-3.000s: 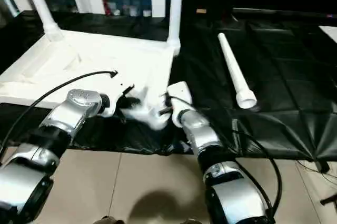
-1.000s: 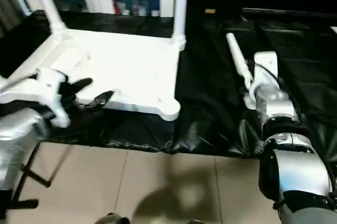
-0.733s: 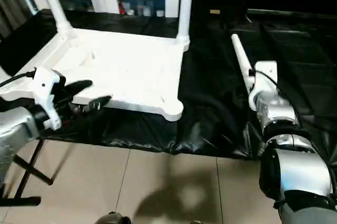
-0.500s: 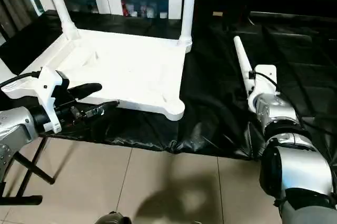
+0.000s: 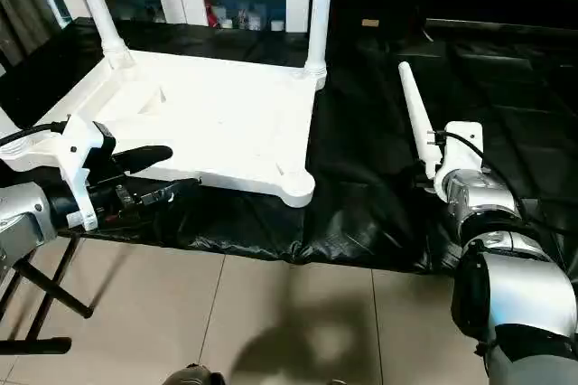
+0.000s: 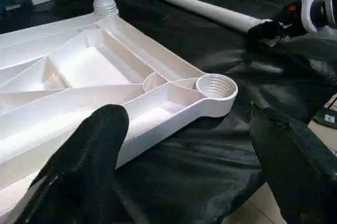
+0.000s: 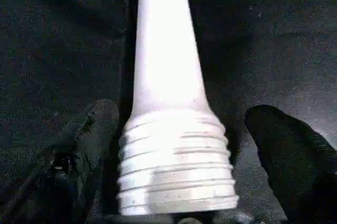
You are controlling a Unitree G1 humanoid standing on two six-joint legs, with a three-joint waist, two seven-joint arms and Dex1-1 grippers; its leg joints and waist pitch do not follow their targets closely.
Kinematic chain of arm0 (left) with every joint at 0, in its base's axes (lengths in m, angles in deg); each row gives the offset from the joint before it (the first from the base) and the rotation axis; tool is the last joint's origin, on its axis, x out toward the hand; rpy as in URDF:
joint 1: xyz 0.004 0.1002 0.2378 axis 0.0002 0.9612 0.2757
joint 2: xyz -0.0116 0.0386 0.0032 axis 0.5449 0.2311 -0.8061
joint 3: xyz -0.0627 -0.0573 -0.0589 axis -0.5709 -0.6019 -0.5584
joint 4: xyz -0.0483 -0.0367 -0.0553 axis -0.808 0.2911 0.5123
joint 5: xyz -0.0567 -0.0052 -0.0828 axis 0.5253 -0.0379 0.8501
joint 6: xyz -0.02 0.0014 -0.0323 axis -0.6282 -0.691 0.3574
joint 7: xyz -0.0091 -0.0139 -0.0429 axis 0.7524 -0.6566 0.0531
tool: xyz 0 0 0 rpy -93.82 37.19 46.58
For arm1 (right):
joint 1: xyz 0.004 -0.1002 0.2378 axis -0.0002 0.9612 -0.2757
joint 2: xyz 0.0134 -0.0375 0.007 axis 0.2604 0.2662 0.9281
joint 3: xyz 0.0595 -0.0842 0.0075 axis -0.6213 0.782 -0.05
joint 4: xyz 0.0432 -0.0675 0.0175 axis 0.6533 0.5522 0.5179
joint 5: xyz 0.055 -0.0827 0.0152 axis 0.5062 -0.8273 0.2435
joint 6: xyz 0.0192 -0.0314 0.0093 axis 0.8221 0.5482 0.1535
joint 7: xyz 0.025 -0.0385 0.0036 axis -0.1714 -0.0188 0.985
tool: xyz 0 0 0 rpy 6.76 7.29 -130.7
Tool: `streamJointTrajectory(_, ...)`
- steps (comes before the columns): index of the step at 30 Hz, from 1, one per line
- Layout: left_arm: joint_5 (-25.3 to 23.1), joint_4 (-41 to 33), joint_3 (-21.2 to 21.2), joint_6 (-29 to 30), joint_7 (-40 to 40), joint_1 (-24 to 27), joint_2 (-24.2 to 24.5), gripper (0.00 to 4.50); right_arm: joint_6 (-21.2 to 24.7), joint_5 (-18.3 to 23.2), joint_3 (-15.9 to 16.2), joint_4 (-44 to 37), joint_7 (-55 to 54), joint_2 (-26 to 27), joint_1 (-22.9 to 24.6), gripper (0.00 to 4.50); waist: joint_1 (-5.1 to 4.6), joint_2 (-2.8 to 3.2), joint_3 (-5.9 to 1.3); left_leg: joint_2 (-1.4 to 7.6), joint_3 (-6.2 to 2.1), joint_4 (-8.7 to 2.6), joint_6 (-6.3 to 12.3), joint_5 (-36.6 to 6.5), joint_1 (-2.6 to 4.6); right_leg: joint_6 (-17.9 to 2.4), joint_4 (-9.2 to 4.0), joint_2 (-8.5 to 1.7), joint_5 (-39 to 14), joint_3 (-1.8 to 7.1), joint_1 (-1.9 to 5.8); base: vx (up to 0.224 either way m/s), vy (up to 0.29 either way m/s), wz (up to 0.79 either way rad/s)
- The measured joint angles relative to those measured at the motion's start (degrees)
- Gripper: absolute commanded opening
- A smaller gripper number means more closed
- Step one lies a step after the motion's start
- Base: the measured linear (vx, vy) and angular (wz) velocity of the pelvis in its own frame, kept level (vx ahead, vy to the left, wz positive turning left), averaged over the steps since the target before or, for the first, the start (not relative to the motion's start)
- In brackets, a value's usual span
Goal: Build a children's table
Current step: Pick table leg
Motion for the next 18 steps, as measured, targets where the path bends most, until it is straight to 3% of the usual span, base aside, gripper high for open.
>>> streamJointTrajectory(13, 0.0, 0.0, 0.0, 0.0, 0.0, -0.3, 1.0, 4.20, 0.5, 0.7, -1.7, 0.4, 0.0, 0.6, 0.7, 2.91, 0.38, -0.01, 0.00, 0.00, 0.00, 0.00, 0.00, 0.0, 0.00, 0.0, 0.01, 0.00, 0.0, -0.01, 0.00, 0.000, 0.000, 0.00)
streamJointTrajectory(18, 0.0, 1.0, 0.0, -0.3, -0.2, -1.4, 0.7, 4.20, -0.3, 1.2, -2.4, 0.4, 0.1, 0.9, 1.0, 2.76, 0.67, -0.01, 0.00, 0.00, 0.00, 0.00, 0.00, 0.0, 0.00, 0.0, 0.00, 0.00, 0.0, -0.01, 0.00, 0.000, 0.000, 0.00)
